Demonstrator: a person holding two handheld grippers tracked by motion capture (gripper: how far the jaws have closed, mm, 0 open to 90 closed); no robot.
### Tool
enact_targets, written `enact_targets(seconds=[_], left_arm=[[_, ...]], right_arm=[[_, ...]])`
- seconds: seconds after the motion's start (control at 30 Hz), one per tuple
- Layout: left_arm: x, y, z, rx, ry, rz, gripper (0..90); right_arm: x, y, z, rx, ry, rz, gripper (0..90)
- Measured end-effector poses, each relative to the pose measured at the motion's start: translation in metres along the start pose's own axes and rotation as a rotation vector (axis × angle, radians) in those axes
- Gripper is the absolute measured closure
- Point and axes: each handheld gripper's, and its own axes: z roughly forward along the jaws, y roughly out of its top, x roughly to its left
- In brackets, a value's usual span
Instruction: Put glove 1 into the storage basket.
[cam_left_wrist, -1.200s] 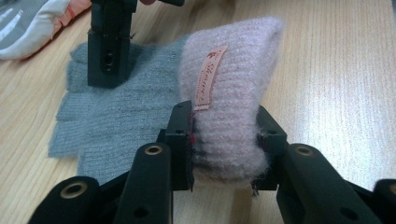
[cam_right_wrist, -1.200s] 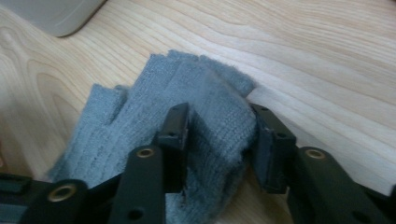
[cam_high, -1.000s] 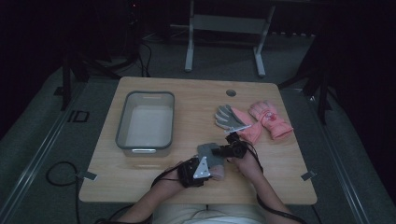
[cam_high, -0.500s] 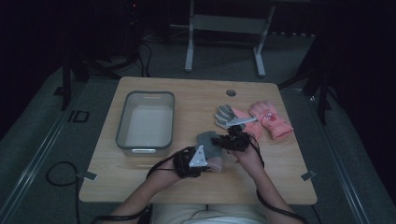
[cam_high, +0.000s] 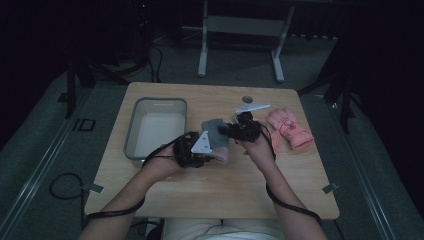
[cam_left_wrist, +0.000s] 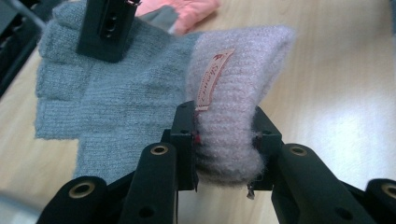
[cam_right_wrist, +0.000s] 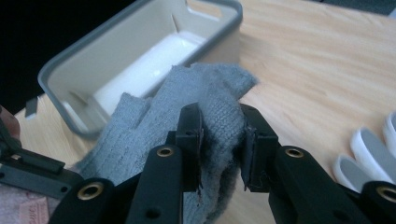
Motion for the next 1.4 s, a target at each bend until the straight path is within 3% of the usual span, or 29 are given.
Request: enact_targets(seconds=[0.27, 0.6, 0.8, 1.17, 1.4], left_arm=[[0.021, -0.01, -0.026, 0.023, 0.043, -0.004, 69.2], [0.043, -0.043, -0.049, 0.027, 0.059, -0.085, 69.0], [0.052, -0.064, -0.057, 0.032, 0.074, -0.106, 69.0], [0.072, -0.108, -0.068, 0.079, 0.037, -0.18, 69.0], [0.085, -0.126, -0.06, 0.152, -0.002, -0.163, 69.0]], right_arm=[[0.016, 0.034, 0.017, -0.012, 0.01, -0.04, 72.2], [0.039, 0.062, 0.053, -0.009, 0.041, -0.054, 72.2], [0.051, 0.074, 0.076, -0.002, 0.065, -0.068, 72.2], [0.075, 0.086, 0.124, 0.028, 0.102, -0.068, 72.2], [0.076, 0.081, 0.151, 0.066, 0.105, -0.054, 72.1]])
